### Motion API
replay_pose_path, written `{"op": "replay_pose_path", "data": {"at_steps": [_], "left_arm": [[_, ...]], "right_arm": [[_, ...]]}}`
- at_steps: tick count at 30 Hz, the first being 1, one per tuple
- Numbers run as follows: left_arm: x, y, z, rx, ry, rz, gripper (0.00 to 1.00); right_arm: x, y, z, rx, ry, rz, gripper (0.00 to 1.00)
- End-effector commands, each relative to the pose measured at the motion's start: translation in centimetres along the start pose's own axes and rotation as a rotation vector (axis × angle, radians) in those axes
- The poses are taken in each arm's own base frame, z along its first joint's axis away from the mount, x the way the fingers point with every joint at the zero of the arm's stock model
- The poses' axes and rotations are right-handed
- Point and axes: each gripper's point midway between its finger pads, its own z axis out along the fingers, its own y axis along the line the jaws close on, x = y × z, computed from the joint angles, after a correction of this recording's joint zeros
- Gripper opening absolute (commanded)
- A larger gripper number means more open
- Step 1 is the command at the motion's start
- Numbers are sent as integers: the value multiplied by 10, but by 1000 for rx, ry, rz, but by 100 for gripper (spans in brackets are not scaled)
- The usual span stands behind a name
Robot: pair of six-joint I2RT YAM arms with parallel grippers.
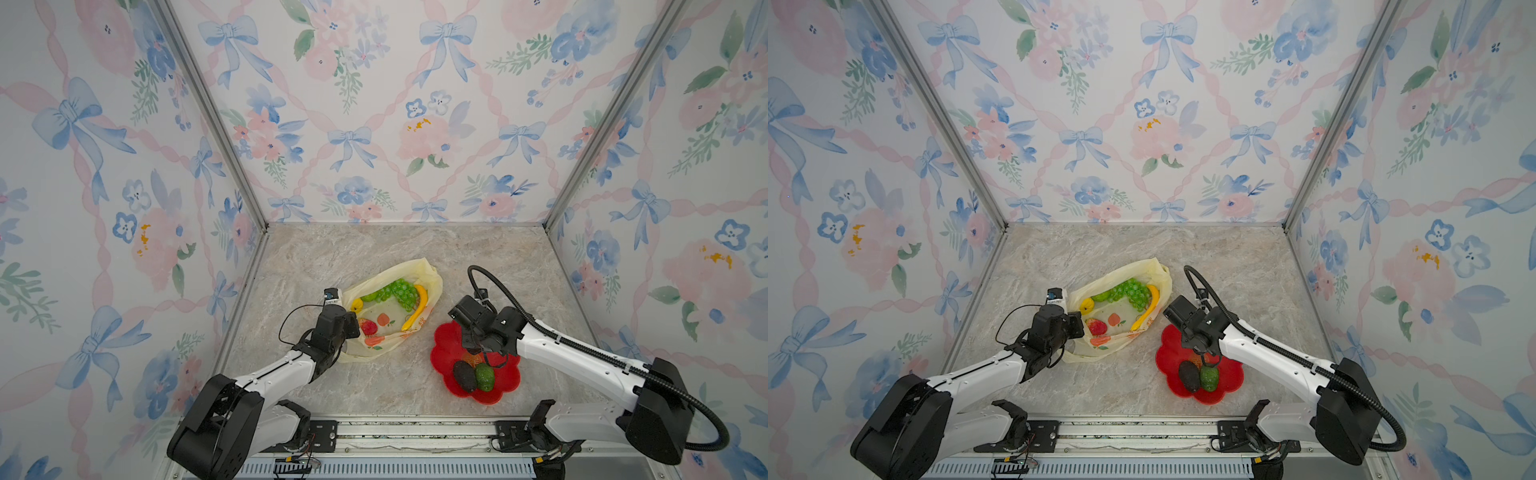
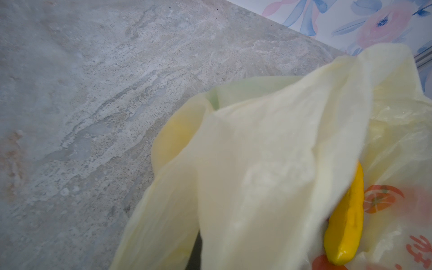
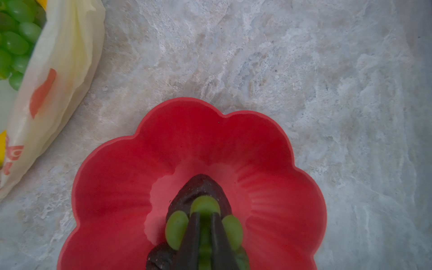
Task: Take fruits out of the plastic bag
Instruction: Place the fruit on the plate.
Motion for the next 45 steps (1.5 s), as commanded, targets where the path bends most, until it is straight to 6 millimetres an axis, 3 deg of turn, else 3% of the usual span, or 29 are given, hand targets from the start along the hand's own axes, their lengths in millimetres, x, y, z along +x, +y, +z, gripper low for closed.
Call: {"op": "replay_pose_path", "data": {"at_steps": [1, 16, 26, 36, 39, 45], "left_arm": [[5, 4, 2, -10, 22, -13, 7], [5, 5, 1, -16, 18, -12, 7], [4, 5, 0, -16, 14, -10, 7], [3, 6, 0, -17, 9, -12, 7], [3, 6, 0, -17, 8, -12, 7], [3, 6, -1, -15, 8, -14, 7]], "right_arm": [[2, -6, 3, 10, -14, 67, 9], [18, -2, 13, 74, -46, -5, 12], [19, -3, 9, 76, -61, -12, 32], [7, -2, -6, 68, -88, -32, 52], [-3, 0, -15, 55, -110, -41, 60], [-27, 13, -38, -1, -161, -54, 66]]}}
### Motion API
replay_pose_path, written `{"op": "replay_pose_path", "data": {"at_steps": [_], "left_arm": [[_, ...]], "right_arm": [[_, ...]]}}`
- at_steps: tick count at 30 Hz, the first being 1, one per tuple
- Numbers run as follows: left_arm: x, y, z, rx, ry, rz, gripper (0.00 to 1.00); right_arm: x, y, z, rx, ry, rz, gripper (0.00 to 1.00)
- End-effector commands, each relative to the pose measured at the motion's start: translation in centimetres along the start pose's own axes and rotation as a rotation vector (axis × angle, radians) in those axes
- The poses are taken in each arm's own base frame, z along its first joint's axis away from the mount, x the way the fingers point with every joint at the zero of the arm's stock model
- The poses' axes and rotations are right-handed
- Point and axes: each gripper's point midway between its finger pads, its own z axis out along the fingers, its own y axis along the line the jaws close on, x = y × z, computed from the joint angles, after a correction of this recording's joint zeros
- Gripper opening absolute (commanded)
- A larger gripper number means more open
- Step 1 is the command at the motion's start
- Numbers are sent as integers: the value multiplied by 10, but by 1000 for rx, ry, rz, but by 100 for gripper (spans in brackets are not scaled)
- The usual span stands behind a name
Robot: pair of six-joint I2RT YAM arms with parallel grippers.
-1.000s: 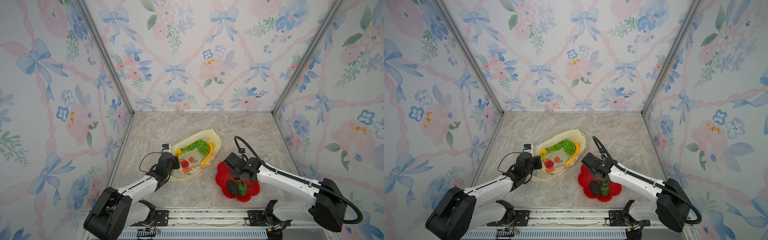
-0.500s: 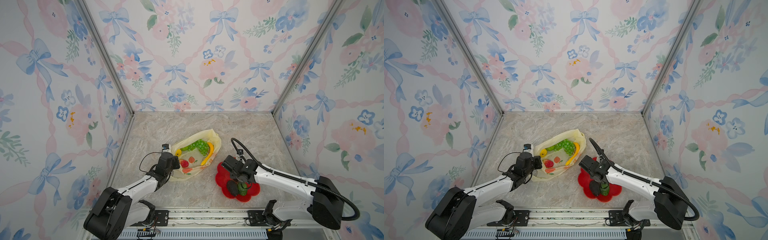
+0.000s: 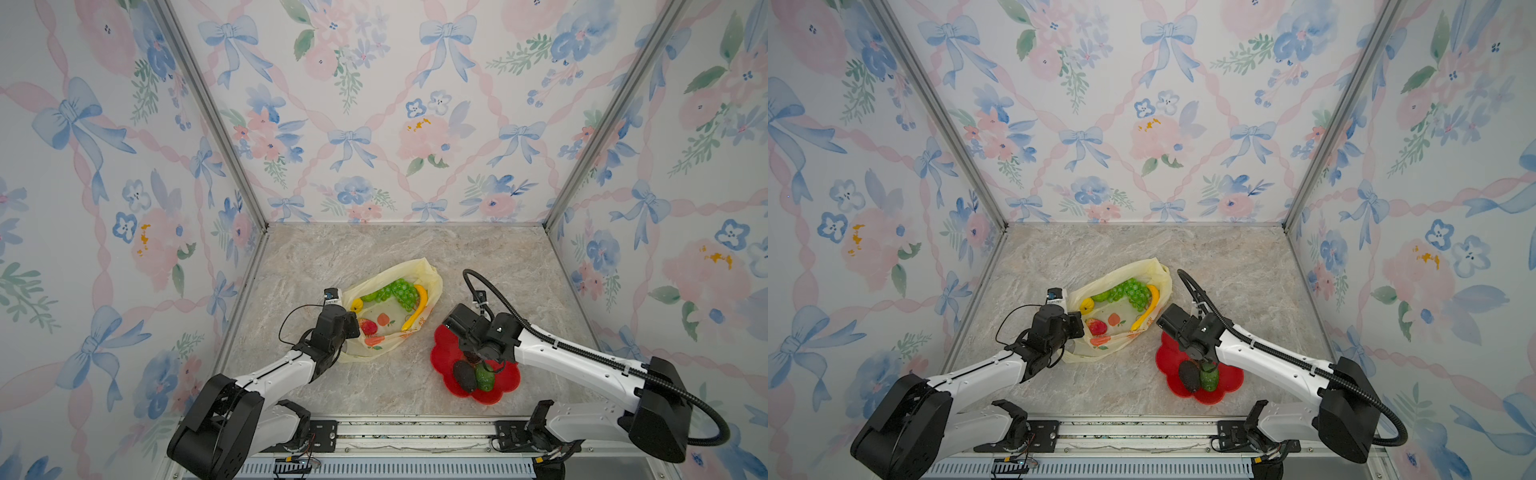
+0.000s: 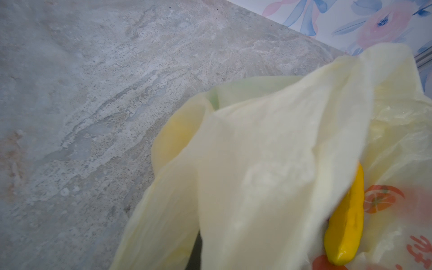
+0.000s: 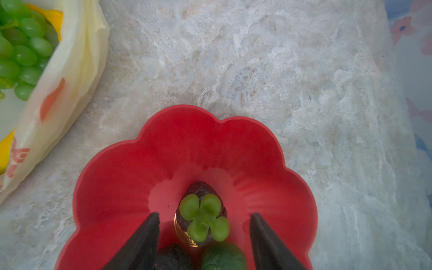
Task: Take fruits out of the plastic bag
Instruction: Place the fruit on the plate.
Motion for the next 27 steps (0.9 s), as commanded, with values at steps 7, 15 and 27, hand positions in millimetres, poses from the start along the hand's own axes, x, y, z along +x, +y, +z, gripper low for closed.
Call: {"op": "replay_pose_path", "data": {"at_steps": [7, 15, 27], "left_arm": [[3, 5, -1, -10, 9, -16, 7], [4, 4, -1, -2, 14, -23, 7], [4, 4, -2, -2, 10, -31, 7]], "right_arm": [[-46, 42, -36, -143, -94, -50, 68], [-56, 118, -27, -316, -38, -46, 67], [-44, 212, 0, -460, 72, -72, 62]]}}
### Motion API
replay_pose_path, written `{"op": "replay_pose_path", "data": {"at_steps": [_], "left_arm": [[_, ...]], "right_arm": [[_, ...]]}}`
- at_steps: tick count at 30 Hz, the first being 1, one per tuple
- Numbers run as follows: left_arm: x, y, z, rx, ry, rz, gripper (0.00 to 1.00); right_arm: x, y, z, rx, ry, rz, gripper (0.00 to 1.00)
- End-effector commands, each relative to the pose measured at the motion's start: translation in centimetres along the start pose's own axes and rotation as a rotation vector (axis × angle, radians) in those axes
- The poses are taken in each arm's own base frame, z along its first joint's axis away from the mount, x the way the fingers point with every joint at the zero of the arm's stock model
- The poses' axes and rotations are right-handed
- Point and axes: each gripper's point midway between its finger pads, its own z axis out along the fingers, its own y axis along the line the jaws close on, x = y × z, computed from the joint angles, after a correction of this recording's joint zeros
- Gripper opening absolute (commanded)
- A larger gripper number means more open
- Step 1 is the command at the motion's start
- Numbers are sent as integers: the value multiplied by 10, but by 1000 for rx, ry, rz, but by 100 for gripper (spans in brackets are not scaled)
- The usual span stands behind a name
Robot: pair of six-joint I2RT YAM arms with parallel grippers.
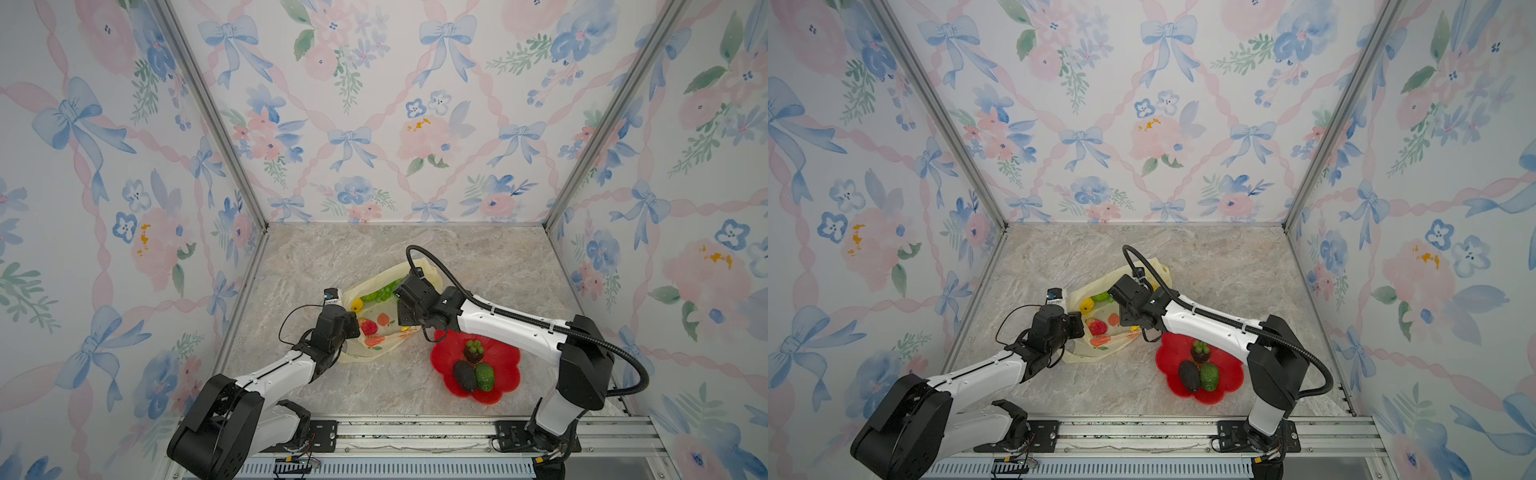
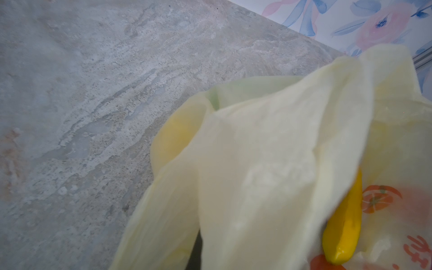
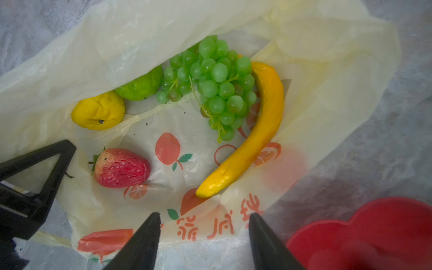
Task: Take fruits out of the plastic bag
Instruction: Place the fruit on the plate, then pick up the fruit from the plastic bag.
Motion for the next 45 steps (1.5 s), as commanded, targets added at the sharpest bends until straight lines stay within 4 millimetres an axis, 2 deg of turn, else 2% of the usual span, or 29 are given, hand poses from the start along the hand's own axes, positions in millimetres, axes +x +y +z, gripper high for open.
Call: {"op": "replay_pose_path", "data": {"at_steps": [1, 7, 12, 18, 21, 26, 32, 40, 45], "left_arm": [[3, 4, -2, -5, 7, -23, 7], [-1, 9, -9, -14, -26, -46, 6], [7, 8, -8, 9, 5, -97, 6], [26, 22, -10, -24, 44, -164, 7], [37, 31, -12, -40, 61, -187, 7], [38, 30, -12, -9, 78, -185, 7], [27, 23, -21, 30, 39, -182, 6], [21, 26, -29, 19, 5, -188, 5], [19, 24, -31, 34, -2, -203, 5]], "right_arm": [[-3, 26, 6, -74, 12, -1, 62], [2, 50, 30, -122, 45, -20, 60], [22, 59, 55, -107, 106, -62, 59], [52, 53, 69, -94, 172, -102, 59], [61, 50, 72, -98, 184, -107, 58], [47, 58, 65, -124, 138, -129, 59], [18, 85, 54, -208, 54, -146, 60], [0, 114, 68, -274, 18, -164, 64], [-1, 131, 84, -338, 29, -11, 68]]}}
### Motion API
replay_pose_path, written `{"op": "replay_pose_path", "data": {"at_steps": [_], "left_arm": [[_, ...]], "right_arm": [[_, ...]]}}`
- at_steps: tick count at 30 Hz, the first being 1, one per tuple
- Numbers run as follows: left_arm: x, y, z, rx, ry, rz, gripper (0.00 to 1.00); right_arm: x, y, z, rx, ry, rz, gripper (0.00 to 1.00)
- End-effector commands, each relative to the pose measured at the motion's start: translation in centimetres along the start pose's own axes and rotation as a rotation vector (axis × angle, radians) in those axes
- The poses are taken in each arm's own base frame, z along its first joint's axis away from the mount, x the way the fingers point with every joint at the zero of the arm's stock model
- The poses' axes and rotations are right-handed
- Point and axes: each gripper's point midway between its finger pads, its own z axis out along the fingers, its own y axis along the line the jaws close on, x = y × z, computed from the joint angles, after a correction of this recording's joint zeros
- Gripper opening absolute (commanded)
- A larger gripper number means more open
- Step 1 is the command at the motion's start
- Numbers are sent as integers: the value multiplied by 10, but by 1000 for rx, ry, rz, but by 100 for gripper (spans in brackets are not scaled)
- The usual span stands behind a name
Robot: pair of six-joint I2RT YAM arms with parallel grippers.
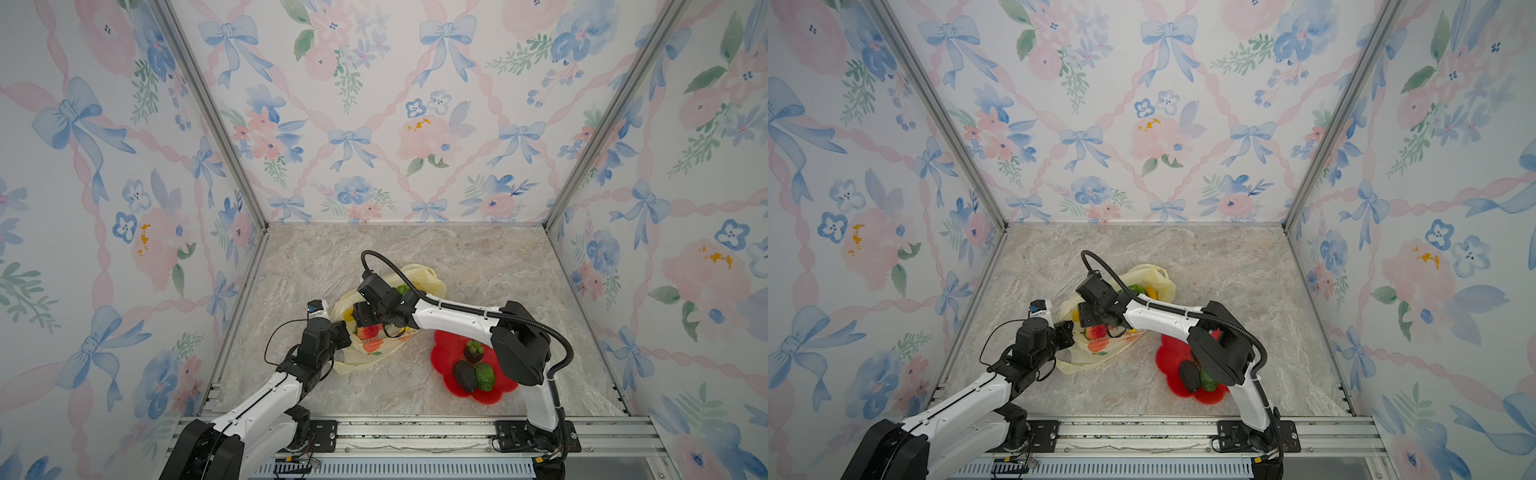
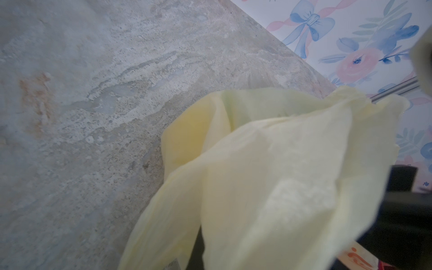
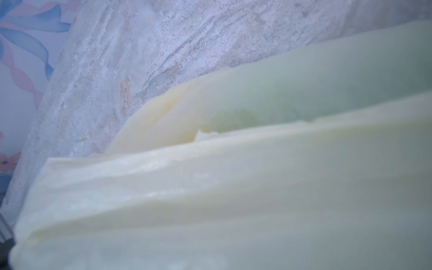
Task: Take fruits out of the plastic bag
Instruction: Pick up the fruit from the plastic bag.
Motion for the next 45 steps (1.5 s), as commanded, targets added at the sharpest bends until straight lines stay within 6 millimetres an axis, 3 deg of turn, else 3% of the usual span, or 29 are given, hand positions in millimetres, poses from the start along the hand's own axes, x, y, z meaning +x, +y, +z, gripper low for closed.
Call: {"op": "replay_pose_path", "data": {"at_steps": [1, 13, 17, 28, 32, 39, 45], "left_arm": [[3, 5, -2, -11, 7, -16, 5], [5, 0, -7, 29, 13, -35, 4], [7, -3, -8, 42, 20, -42, 4], [7, -6, -10, 62, 19, -47, 3], [8, -6, -10, 65, 21, -49, 3], [5, 2, -10, 15, 8, -31, 4], [5, 8, -7, -22, 12, -9, 4]], "right_arm": [[2, 11, 19, -55, 1, 107, 69], [-6, 23, 46, -135, -57, 267, 77], [-8, 17, 53, -104, -61, 286, 79], [-12, 25, 60, -101, -64, 283, 86], [-11, 16, 64, -40, -53, 288, 87], [-3, 5, 68, 10, -32, 283, 74], [-7, 9, 56, -11, -46, 250, 61]]}}
